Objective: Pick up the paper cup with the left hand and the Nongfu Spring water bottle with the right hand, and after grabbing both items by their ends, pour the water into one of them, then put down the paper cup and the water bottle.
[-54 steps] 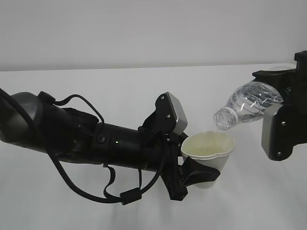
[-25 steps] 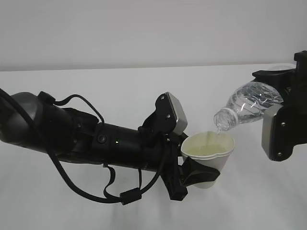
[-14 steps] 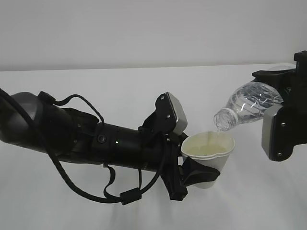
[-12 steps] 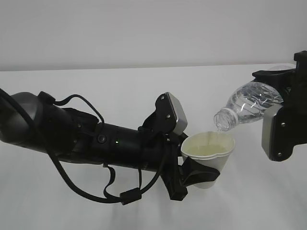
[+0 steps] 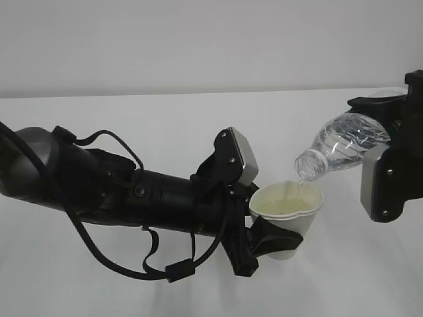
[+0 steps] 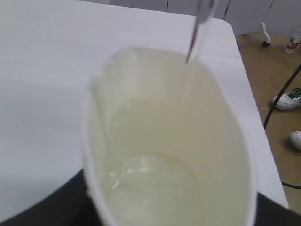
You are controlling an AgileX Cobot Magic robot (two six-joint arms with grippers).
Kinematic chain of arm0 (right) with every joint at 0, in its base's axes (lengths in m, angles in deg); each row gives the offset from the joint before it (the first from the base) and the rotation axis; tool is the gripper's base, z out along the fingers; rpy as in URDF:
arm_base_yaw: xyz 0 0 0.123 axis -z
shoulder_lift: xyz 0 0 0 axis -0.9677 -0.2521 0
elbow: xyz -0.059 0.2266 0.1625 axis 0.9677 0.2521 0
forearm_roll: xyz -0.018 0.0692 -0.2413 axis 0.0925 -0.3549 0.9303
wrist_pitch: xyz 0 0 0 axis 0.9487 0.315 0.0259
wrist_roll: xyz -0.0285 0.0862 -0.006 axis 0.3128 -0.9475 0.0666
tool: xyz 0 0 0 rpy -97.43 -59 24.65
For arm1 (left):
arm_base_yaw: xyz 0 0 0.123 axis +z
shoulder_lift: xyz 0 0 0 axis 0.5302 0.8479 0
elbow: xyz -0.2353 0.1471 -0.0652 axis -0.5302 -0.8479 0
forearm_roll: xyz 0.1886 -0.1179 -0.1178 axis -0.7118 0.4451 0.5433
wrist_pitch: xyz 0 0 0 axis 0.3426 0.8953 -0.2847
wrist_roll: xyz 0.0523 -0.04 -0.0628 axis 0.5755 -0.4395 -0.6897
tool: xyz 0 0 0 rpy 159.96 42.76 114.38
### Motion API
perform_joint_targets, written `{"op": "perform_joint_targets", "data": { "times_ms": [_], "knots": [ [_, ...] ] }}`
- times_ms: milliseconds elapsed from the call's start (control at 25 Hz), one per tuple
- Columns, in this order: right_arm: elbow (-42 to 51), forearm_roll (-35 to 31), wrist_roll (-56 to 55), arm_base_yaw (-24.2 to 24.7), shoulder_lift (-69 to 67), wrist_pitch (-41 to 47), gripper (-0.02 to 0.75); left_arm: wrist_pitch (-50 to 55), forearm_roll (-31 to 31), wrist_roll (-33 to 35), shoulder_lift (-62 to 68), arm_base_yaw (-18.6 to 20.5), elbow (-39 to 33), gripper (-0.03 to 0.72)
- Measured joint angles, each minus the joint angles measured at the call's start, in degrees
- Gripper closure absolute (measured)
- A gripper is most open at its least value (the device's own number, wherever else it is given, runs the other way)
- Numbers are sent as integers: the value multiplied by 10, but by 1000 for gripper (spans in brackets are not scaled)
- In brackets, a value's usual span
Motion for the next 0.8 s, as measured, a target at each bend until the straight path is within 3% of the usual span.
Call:
{"op": "perform_joint_targets", "data": {
  "times_ms": [800],
  "knots": [
    [0,0,1,0,0,0,353,0,0,0,0,0,0,302]
  ]
}}
